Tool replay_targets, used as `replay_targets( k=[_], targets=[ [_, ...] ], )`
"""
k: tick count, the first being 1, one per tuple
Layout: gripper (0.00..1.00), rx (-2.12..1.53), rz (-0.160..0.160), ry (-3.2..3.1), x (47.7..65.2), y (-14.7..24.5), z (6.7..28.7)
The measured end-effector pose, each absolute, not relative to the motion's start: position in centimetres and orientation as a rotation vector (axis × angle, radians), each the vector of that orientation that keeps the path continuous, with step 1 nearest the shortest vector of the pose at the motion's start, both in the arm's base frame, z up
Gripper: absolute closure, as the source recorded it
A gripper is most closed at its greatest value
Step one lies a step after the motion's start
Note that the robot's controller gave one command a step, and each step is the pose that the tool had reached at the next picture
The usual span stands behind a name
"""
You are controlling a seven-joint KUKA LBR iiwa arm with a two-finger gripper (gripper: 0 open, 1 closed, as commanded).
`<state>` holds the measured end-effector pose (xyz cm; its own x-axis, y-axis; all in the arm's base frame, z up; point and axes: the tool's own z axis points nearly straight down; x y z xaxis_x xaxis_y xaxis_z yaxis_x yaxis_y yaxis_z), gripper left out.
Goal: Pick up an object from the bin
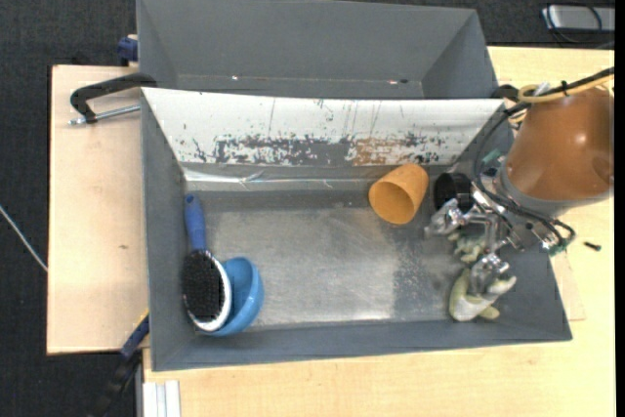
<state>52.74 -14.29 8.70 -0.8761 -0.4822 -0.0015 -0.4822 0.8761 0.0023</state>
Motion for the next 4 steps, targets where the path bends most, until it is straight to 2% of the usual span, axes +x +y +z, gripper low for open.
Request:
replay_targets(
  k=[1,2,3,4],
  targets=[
    [1.00,-0.781,-0.001,3.042,52.7,-14.5,8.8],
    [1.00,-0.766,-0.010,3.032,53.9,-15.4,20.1],
    [0.00,-0.768,-0.001,3.041,53.7,-15.3,19.7],
    [0.00,-0.745,0.000,3.031,53.9,-14.8,8.6]
  ],
)
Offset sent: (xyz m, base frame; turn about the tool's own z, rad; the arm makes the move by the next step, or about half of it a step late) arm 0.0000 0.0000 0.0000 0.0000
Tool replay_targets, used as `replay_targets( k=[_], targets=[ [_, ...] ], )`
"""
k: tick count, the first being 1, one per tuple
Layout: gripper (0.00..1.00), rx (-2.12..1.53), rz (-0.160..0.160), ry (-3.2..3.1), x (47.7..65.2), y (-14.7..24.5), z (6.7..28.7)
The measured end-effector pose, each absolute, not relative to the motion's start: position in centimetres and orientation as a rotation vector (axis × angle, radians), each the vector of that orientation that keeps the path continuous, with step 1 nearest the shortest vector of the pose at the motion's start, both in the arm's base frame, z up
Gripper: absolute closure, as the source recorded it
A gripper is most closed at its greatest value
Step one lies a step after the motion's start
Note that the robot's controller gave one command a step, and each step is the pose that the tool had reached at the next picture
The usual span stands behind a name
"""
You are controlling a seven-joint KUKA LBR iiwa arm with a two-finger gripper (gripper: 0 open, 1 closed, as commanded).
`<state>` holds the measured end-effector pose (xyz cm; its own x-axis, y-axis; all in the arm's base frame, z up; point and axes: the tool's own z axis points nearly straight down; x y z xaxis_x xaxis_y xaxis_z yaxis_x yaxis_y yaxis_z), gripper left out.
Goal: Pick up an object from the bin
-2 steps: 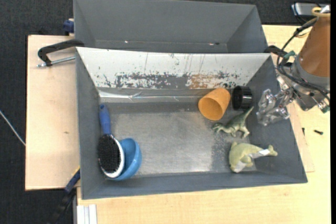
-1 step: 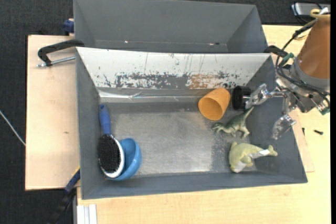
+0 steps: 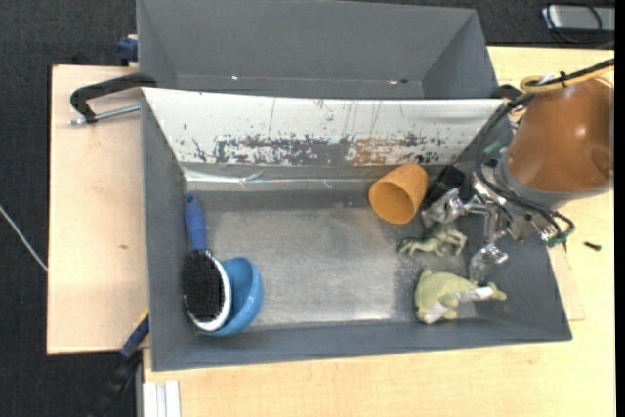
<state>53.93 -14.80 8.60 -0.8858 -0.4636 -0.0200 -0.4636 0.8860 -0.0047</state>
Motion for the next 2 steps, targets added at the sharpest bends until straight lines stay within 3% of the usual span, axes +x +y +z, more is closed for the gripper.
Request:
replay_targets(
  k=[1,2],
  targets=[
    [1.00,-0.749,0.006,3.040,53.6,-14.7,8.5],
    [1.00,-0.778,-0.009,3.030,52.8,-14.4,23.1]
  ],
)
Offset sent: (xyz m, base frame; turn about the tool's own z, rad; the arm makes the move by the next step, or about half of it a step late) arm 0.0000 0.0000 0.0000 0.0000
